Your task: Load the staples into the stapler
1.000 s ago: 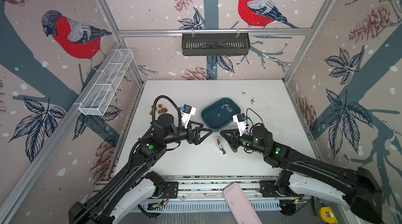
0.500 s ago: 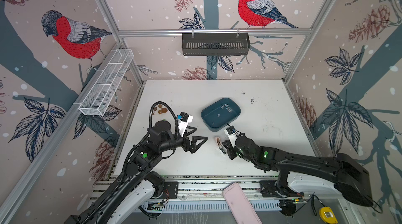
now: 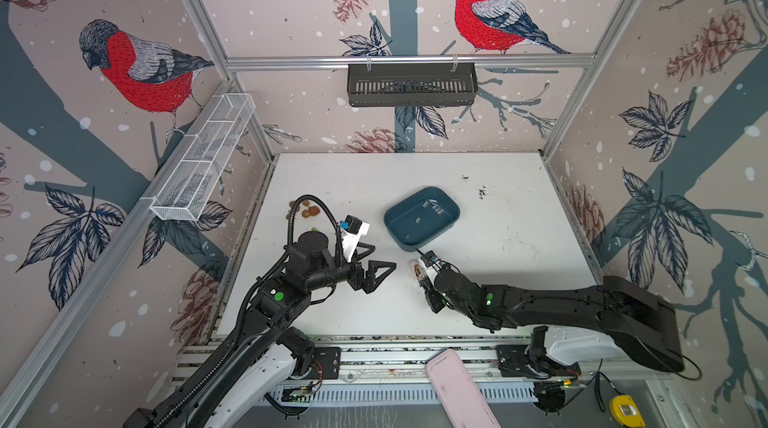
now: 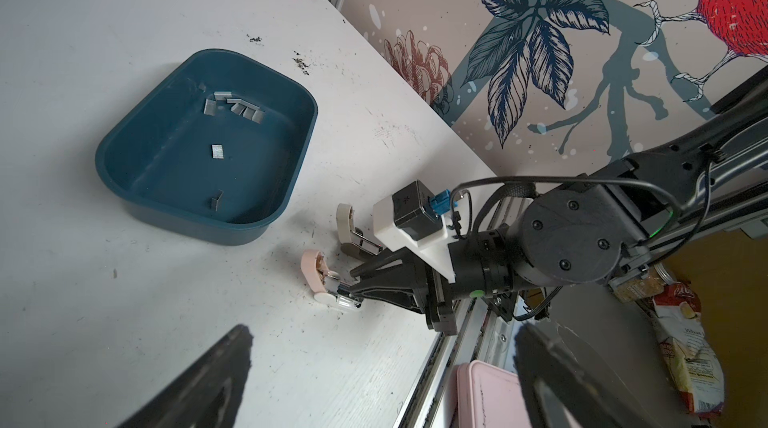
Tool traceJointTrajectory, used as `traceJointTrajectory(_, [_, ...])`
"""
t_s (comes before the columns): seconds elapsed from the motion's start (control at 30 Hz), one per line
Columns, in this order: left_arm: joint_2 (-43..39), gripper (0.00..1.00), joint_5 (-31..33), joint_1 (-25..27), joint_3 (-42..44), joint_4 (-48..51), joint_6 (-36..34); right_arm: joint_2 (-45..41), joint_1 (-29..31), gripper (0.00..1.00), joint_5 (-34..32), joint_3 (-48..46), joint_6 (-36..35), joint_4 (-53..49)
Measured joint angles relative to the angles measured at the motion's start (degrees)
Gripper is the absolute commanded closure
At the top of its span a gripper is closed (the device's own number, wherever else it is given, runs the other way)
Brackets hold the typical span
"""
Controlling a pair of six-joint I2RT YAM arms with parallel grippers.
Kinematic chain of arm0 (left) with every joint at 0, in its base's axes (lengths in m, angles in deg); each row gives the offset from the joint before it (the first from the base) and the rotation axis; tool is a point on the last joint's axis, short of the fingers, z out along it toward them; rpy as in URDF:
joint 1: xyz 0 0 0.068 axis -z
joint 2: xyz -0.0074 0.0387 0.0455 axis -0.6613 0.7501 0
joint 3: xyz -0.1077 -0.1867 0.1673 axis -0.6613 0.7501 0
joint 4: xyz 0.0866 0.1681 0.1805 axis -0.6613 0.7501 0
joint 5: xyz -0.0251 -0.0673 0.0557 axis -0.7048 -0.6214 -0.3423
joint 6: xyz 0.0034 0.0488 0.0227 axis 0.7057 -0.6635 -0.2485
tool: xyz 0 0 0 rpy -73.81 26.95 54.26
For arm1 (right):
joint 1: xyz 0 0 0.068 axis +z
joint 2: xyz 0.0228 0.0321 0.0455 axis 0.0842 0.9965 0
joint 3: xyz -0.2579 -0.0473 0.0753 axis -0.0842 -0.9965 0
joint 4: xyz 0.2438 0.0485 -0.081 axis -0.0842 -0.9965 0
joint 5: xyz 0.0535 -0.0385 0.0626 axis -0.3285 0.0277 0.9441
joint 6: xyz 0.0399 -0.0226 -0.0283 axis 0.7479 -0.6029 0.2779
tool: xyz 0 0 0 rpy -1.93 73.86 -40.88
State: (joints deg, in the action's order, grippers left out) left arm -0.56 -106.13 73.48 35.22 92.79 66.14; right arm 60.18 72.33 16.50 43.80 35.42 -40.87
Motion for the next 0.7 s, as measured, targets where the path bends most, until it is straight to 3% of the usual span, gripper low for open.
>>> traceJointTrajectory(0.27, [0.1, 0.02, 0.1, 0.0, 0.0, 0.0, 0.0, 4.5, 1.0, 0.89, -1.9, 1.3, 1.4, 1.0])
traceJointTrajectory(0.7, [0.4, 0.02, 0.1, 0.0, 0.1, 0.0, 0.0, 4.9, 0.9, 0.89, -3.8, 1.9, 1.5, 1.2])
